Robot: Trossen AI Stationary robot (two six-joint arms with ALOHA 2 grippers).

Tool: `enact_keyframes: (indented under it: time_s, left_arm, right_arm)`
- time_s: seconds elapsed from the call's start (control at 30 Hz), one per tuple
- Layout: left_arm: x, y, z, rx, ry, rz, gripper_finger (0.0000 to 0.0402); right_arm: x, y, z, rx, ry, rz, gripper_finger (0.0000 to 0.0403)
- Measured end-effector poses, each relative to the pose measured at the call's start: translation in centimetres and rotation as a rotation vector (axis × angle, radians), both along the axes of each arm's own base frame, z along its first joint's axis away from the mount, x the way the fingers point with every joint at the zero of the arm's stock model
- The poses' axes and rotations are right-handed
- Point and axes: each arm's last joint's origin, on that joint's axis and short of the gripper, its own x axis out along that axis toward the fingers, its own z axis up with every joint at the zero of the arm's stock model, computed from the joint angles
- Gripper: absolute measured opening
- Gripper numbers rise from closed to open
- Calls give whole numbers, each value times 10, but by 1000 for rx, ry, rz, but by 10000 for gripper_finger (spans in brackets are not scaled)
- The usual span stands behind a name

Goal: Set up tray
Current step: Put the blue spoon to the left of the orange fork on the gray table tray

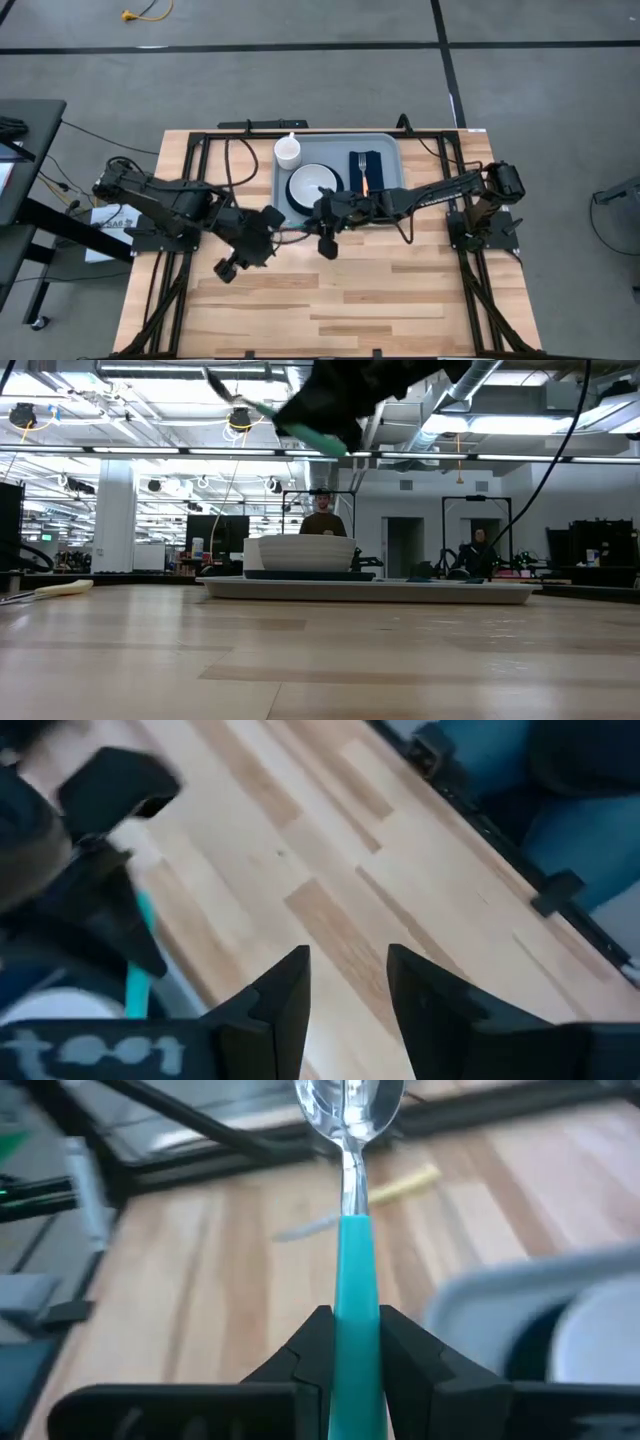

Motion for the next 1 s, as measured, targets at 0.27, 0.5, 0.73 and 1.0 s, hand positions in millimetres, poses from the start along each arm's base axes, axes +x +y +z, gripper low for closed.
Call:
enact_keyframes:
  time_s: [0.27, 0.5, 0.73, 1.0]
  left_arm:
    - [17, 36, -4, -74, -41, 217, 126]
    - [25, 76, -57, -105, 11, 415, 126]
    - [-2, 94, -103, -188, -134, 547, 126]
    - [-49, 96, -152, -314, -398, 710, 126]
  right_arm:
    - [-19, -29, -21, -80, 269, -447, 49]
    - [-37, -38, -29, -94, 406, -650, 49]
    - [-53, -36, -27, -148, 434, -839, 49]
    - [-66, -43, -35, -123, 466, -1015, 49]
